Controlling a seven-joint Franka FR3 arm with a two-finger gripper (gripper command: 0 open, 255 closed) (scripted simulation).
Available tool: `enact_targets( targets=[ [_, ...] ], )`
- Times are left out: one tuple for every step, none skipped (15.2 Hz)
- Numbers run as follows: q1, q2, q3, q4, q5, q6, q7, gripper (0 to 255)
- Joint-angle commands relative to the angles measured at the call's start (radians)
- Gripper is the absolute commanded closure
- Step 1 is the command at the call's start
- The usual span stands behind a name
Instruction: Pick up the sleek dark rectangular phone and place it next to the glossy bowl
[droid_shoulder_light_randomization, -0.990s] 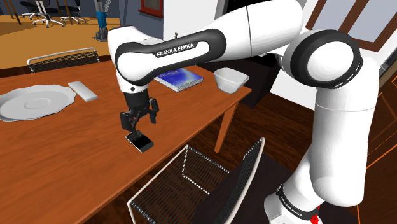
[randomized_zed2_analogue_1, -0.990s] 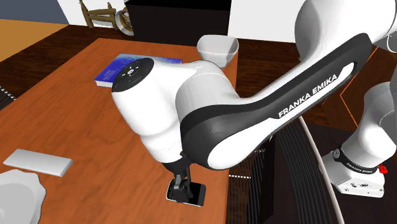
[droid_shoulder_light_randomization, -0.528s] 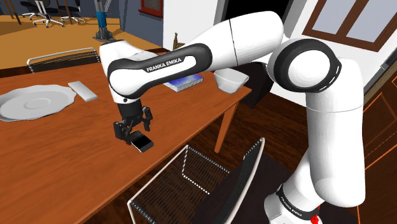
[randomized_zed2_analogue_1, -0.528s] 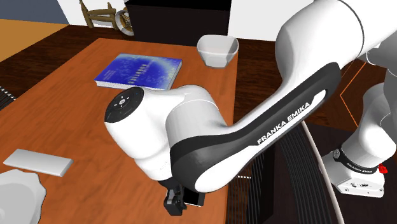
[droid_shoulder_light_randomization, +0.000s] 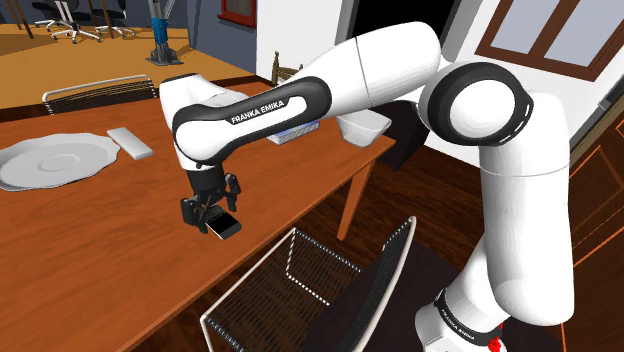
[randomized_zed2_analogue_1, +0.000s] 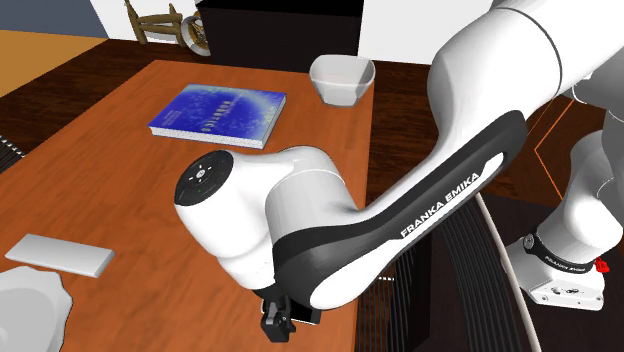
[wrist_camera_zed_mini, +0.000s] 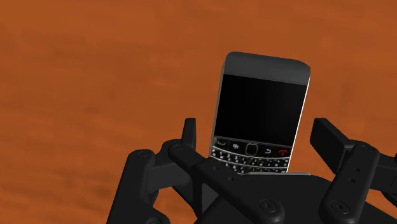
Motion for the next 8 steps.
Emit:
enact_targets(
  targets=[
    [0.000,0.000,0.000,0.000,0.000,0.000,0.000,0],
    [0.000,0.000,0.000,0.000,0.000,0.000,0.000,0],
    [0.000,0.000,0.000,0.000,0.000,0.000,0.000,255],
    [0.000,0.000,0.000,0.000,0.000,0.000,0.000,255],
    [0.000,-0.001,0.000,-0.002,0.000,0.001,0.000,255],
    [0.000,-0.001,0.000,-0.003,0.000,0.002,0.000,255],
    [0.000,-0.001,0.000,-0.003,0.000,0.002,0.000,255],
    [-0.001,-0.002,0.000,-0.004,0.000,0.002,0.000,255]
  ],
)
